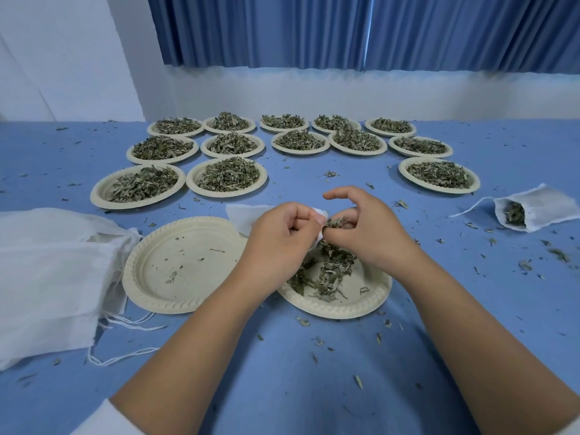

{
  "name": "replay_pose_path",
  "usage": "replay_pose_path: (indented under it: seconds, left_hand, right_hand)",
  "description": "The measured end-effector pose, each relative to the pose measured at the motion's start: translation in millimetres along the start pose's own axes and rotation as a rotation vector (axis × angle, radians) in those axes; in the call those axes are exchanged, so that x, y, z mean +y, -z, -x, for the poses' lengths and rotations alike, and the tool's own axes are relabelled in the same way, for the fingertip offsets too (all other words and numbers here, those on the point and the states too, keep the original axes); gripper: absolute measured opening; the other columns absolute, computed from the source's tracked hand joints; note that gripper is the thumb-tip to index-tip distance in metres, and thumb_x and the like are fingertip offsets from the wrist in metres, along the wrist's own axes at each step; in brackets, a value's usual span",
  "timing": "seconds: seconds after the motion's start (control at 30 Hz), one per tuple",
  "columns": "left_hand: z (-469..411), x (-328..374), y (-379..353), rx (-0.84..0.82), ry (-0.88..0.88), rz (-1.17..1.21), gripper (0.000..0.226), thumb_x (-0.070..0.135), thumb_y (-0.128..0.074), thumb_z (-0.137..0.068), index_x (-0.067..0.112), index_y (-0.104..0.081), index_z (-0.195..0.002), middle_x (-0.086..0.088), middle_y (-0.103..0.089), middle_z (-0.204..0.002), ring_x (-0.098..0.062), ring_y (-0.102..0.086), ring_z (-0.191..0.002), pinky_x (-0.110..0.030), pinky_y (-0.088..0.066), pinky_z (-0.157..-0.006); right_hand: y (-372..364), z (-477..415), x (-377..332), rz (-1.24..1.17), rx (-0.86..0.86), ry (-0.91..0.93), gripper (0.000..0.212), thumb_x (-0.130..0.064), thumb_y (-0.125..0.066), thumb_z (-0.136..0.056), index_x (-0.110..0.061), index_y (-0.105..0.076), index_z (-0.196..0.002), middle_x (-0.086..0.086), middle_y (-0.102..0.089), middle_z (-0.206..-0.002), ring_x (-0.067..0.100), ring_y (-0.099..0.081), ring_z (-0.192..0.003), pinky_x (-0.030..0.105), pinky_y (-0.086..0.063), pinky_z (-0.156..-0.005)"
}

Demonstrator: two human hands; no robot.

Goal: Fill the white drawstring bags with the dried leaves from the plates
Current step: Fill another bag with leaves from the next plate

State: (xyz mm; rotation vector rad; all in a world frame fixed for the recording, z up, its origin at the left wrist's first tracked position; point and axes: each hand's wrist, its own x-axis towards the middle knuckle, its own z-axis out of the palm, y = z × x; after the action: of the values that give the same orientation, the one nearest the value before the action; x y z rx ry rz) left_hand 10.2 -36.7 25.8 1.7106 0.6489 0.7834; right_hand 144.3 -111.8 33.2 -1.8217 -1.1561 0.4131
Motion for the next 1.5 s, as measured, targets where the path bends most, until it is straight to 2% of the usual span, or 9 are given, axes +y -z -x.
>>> replay_pose_path:
  seconds: [0.2, 0.43, 0.63, 0.8, 0.87, 0.97, 1.23, 1.4, 1.5]
  left_hand:
    - [-2.6, 0.4, 3.4, 0.079, 0.022, 0.043, 0.012, 0.022, -0.062, -0.094, 0.018, -0.067, -0.084, 0.009, -0.066, -0.065, -0.002, -0.057, -0.056, -0.012, -0.045, -0.055]
    - [-5.6, -0.2, 8.3, 0.109, 0.04, 0.075, 0.01, 0.025, -0.062, -0.094, 0.018, -0.067, -0.089, 0.004, -0.06, -0.067, -0.001, -0.048, -0.049, -0.011, -0.041, -0.05]
    - [-5.2, 4.9, 10.8, 0.055, 0.049, 0.125, 0.01, 0.021, -0.06, -0.095, 0.013, -0.064, -0.09, 0.015, -0.051, -0.047, 0.001, -0.039, -0.037, -0.01, -0.033, -0.042]
    - [-4.6, 10.2, 16.1, -0.017, 0.06, 0.22, 0.011, 0.018, -0.057, -0.097, 0.011, -0.062, -0.091, 0.012, -0.041, -0.04, -0.003, -0.027, -0.033, -0.014, -0.025, -0.038]
    - [-4.9, 10.3, 17.1, -0.016, 0.063, 0.23, 0.012, 0.018, -0.056, -0.098, 0.012, -0.062, -0.089, 0.011, -0.039, -0.042, -0.004, -0.025, -0.035, -0.016, -0.022, -0.038]
    - [-5.3, 9.2, 17.6, -0.016, 0.066, 0.215, 0.013, 0.018, -0.056, -0.098, 0.012, -0.063, -0.088, 0.011, -0.037, -0.041, -0.004, -0.024, -0.034, -0.017, -0.022, -0.037]
    - [-4.9, 5.1, 13.9, 0.009, 0.023, 0.114, 0.009, 0.018, -0.059, -0.096, 0.013, -0.065, -0.091, 0.014, -0.055, -0.049, 0.001, -0.039, -0.034, -0.011, -0.03, -0.037]
    - [-3.4, 1.9, 9.3, -0.016, -0.04, -0.029, 0.009, 0.018, -0.06, -0.094, 0.013, -0.066, -0.088, 0.013, -0.057, -0.056, -0.003, -0.046, -0.045, -0.015, -0.035, -0.047]
    - [-0.2, 1.0, 6.4, -0.073, -0.064, -0.062, 0.01, 0.016, -0.061, -0.093, 0.01, -0.066, -0.087, 0.012, -0.059, -0.059, -0.006, -0.049, -0.051, -0.013, -0.039, -0.05]
  right_hand:
    - [5.6, 1.9, -4.8, -0.187, -0.068, -0.06, 0.059, -0.022, -0.084, -0.074, -0.031, -0.057, -0.125, -0.005, -0.066, -0.109, 0.012, -0.07, -0.089, 0.031, -0.055, -0.086]
    - [6.1, 0.4, -7.0, -0.657, -0.058, -0.189, 0.028, 0.003, -0.068, -0.086, -0.008, -0.059, -0.11, 0.007, -0.07, -0.082, 0.013, -0.07, -0.07, 0.02, -0.057, -0.068]
    - [-1.4, -2.6, -2.2, -0.622, -0.025, -0.214, 0.032, -0.004, -0.08, -0.076, -0.014, -0.058, -0.097, -0.001, -0.07, -0.073, 0.007, -0.063, -0.057, 0.017, -0.047, -0.051]
    - [-2.6, -4.9, 1.5, -0.588, -0.066, -0.286, 0.047, -0.024, -0.087, -0.067, -0.021, -0.064, -0.109, -0.002, -0.074, -0.089, 0.009, -0.069, -0.079, 0.022, -0.053, -0.064]
    - [-4.1, -4.4, -0.5, -0.692, -0.167, -0.332, 0.054, -0.023, -0.085, -0.068, -0.019, -0.063, -0.118, 0.006, -0.075, -0.099, 0.017, -0.072, -0.091, 0.026, -0.057, -0.069]
    - [-6.2, -3.0, -3.0, -0.829, -0.246, -0.346, 0.044, -0.012, -0.078, -0.075, -0.011, -0.062, -0.116, 0.01, -0.076, -0.092, 0.02, -0.074, -0.083, 0.029, -0.059, -0.067]
    - [-13.2, -1.8, -2.3, -0.745, -0.083, -0.333, 0.031, 0.0, -0.075, -0.081, -0.005, -0.062, -0.109, 0.01, -0.076, -0.084, 0.019, -0.074, -0.076, 0.023, -0.058, -0.062]
    - [-18.5, -0.8, -0.8, -0.536, -0.021, -0.243, 0.029, 0.0, -0.07, -0.082, -0.008, -0.058, -0.108, -0.001, -0.069, -0.064, 0.008, -0.065, -0.057, 0.018, -0.052, -0.055]
    - [-19.4, -0.3, 1.1, -0.368, 0.03, -0.222, 0.026, -0.003, -0.071, -0.08, -0.015, -0.06, -0.1, 0.005, -0.069, -0.072, 0.011, -0.056, -0.056, 0.021, -0.044, -0.053]
